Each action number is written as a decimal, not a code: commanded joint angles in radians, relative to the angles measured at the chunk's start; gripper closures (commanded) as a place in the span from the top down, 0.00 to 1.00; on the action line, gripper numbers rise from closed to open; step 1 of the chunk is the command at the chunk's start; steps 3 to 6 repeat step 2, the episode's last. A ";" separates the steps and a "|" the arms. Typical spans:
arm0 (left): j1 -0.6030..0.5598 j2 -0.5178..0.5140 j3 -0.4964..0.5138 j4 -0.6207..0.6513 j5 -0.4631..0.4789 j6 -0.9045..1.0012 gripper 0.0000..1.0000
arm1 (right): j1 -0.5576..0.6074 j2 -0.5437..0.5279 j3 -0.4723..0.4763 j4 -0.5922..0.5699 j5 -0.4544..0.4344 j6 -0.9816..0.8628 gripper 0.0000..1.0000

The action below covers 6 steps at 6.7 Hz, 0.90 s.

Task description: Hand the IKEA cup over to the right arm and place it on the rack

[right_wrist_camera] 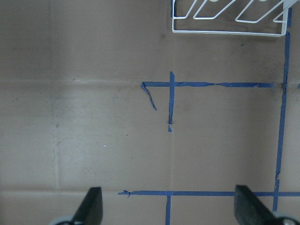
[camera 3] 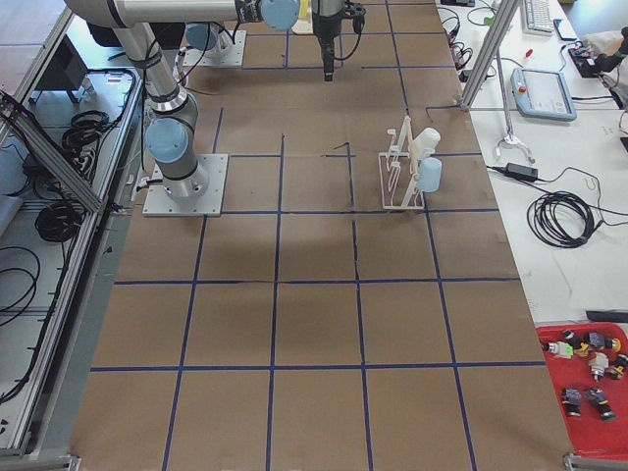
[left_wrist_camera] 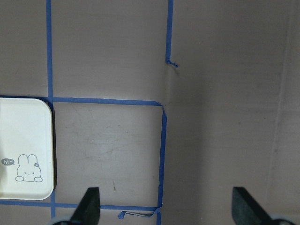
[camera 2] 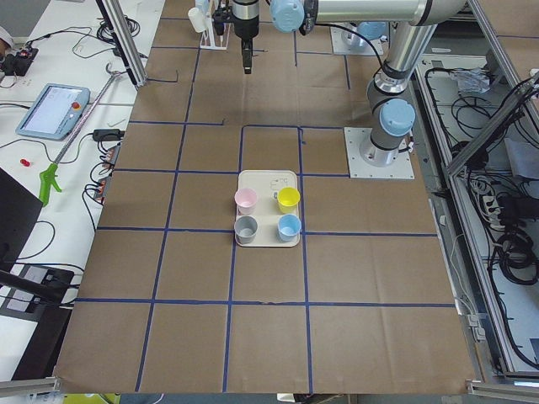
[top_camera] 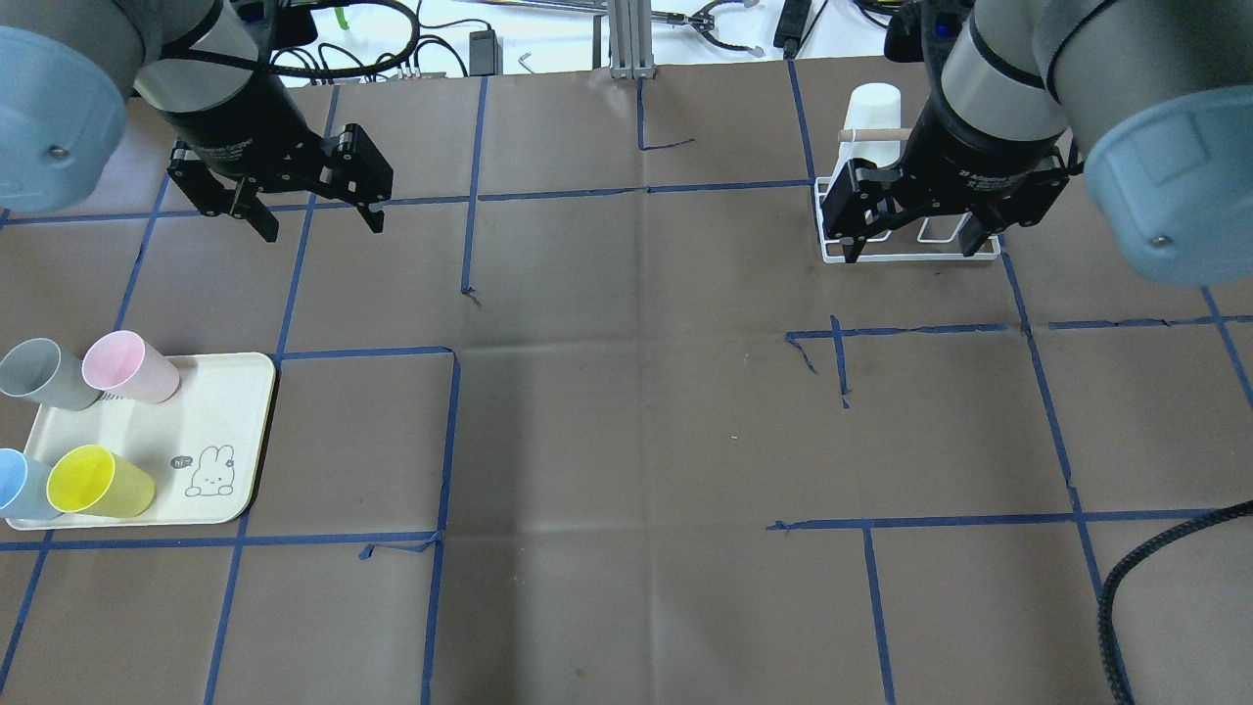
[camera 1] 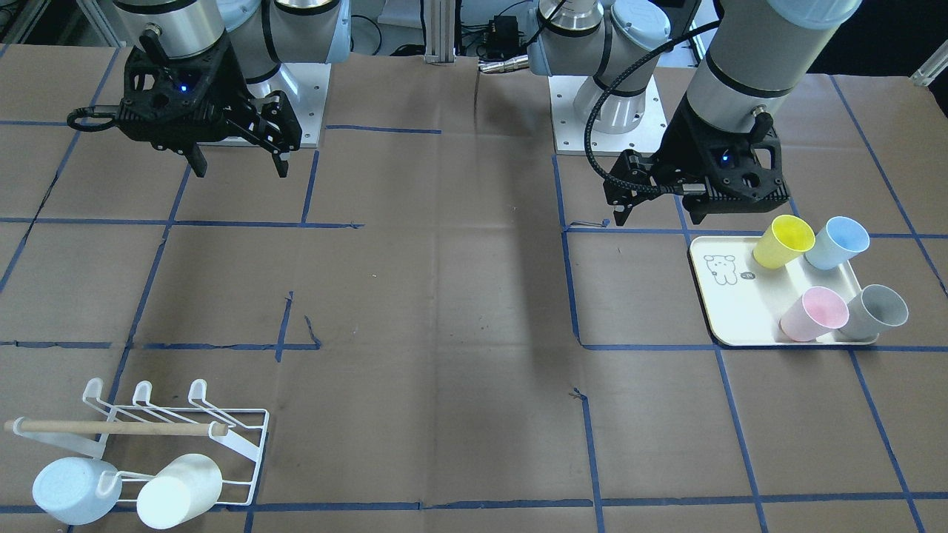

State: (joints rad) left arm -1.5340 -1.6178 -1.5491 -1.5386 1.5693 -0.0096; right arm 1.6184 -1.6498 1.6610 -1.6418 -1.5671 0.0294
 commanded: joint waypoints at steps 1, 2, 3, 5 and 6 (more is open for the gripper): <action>0.000 -0.001 0.001 0.000 0.000 -0.001 0.99 | 0.000 0.001 -0.001 -0.001 0.001 0.001 1.00; 0.000 -0.001 0.001 0.000 0.000 -0.001 0.99 | 0.000 0.001 0.000 -0.003 0.002 0.001 1.00; 0.000 -0.001 0.001 0.000 0.000 -0.001 0.99 | 0.000 0.001 0.000 -0.003 0.002 0.001 1.00; 0.000 -0.001 0.001 0.000 0.000 -0.001 0.99 | 0.000 0.001 0.000 -0.003 0.002 0.001 1.00; 0.000 -0.001 0.001 0.000 0.000 -0.001 0.99 | 0.000 0.001 0.000 -0.003 0.002 0.001 1.00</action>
